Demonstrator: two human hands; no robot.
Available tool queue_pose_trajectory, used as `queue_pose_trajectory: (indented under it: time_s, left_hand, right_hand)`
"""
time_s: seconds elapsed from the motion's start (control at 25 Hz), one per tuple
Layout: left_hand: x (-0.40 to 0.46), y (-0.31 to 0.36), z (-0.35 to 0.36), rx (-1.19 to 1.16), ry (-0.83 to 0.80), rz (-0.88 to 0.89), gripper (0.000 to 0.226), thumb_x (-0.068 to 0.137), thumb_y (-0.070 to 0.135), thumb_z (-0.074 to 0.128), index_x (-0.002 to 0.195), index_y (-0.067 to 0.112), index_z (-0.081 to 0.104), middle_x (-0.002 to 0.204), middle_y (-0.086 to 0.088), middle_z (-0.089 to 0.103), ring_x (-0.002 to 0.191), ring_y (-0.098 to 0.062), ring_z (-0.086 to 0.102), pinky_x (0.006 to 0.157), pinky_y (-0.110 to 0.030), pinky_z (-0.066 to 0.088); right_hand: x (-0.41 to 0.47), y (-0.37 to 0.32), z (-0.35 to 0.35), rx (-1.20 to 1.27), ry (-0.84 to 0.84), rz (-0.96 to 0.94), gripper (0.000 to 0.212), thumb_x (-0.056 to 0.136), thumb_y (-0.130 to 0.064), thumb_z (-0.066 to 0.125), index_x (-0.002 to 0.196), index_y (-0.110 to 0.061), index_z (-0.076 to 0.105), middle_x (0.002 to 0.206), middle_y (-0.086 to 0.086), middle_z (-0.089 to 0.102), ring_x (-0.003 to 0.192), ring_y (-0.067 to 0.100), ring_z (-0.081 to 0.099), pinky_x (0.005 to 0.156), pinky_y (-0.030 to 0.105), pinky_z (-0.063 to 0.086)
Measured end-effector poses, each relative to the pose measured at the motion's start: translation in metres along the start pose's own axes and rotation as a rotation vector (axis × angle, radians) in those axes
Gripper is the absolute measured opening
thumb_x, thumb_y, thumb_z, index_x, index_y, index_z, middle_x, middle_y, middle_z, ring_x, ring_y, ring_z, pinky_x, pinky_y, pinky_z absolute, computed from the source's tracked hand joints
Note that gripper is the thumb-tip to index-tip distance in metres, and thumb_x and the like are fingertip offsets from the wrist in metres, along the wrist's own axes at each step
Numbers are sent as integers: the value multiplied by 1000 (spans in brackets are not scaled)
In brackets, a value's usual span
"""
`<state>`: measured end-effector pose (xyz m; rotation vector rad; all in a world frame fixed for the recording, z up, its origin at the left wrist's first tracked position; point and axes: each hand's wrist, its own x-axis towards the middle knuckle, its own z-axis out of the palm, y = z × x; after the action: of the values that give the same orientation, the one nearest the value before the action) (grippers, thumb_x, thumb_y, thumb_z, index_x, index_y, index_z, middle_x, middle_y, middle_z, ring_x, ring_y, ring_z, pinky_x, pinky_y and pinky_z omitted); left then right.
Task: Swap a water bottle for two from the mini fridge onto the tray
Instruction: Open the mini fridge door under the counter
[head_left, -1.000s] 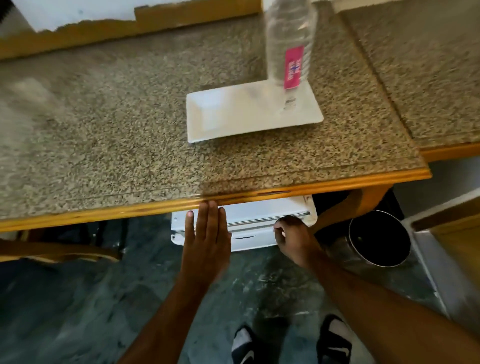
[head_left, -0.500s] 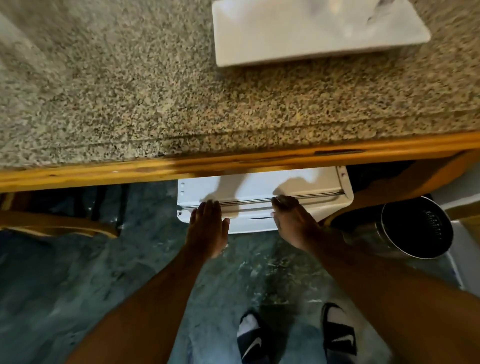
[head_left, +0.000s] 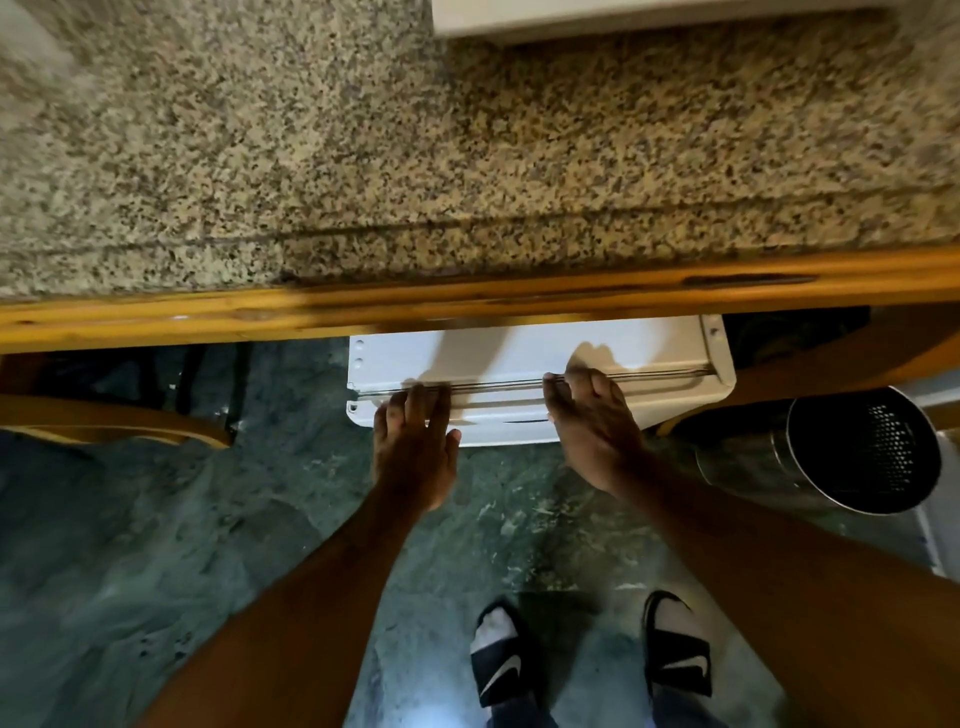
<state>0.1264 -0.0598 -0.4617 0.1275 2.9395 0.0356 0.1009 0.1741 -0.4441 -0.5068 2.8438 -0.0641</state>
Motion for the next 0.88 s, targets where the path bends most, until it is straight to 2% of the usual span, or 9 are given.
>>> queue_pose_trajectory:
  time_s: [0.16,0.44,0.64,0.88]
  left_hand:
    - [1,1,0,-12,5,-10,62,85,29,61,142,15,41,140,-23,46,122,-47,44,103,-57,38]
    - [0,2,0,-8,24,-17,63,83,24,63,142,15,42,140,-25,45,120,-48,46,101,-58,39]
    - [0,2,3,2,55,-15,65,80,21,65,141,15,42,138,-26,46,116,-49,48,99,-58,42]
    - [-1,4,5,15,76,-18,68,78,22,67,141,15,41,136,-26,47,115,-48,49,99,-58,42]
  right_hand:
    - [2,2,-1,-49,-3,-20,54,77,-6,65,129,2,51,120,34,56,101,48,56,87,49,49]
    - [5,5,-3,-78,-20,-70,54,86,-5,51,138,3,39,131,36,46,110,48,48,98,50,42]
    - [5,5,-5,-95,-5,-89,51,86,-4,48,137,4,40,128,35,49,107,47,50,95,48,44]
    - [4,6,-4,-133,42,-106,50,74,-4,66,123,5,56,108,31,62,89,43,60,79,45,54]
